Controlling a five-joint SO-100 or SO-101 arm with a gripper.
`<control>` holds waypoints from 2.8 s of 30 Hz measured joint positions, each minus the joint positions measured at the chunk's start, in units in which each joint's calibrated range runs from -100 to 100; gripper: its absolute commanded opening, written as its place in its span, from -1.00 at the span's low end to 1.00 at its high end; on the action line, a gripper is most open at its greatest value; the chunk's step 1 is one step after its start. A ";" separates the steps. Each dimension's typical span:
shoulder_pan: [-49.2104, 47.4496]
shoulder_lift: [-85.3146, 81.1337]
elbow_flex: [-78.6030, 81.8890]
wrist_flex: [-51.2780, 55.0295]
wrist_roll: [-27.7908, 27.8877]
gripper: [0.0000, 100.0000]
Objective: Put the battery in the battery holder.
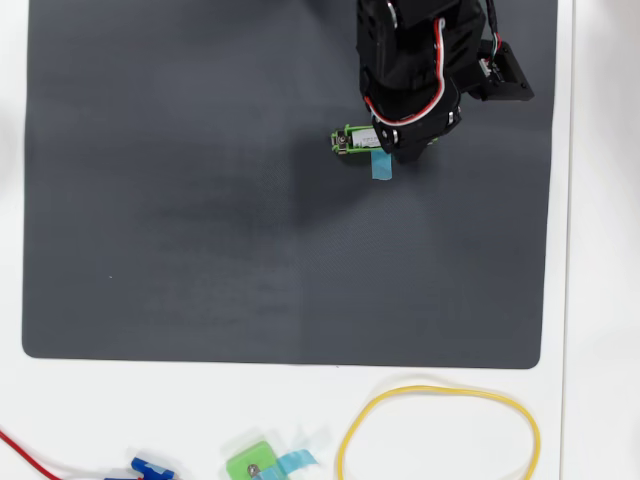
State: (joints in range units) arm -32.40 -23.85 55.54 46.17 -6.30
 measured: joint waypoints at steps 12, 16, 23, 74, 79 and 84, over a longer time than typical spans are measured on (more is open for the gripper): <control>0.00 0.00 0.00 0.00 0.00 -1.00; 0.00 0.00 0.00 0.00 0.00 -1.00; 0.00 0.00 0.00 0.00 0.00 -1.00; 6.06 -21.22 12.70 -0.17 0.00 -1.00; 6.51 -32.26 21.05 -0.17 0.21 -1.00; 6.85 -45.76 27.95 -0.09 0.21 -1.00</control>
State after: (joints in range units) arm -25.55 -69.61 83.48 46.08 -6.09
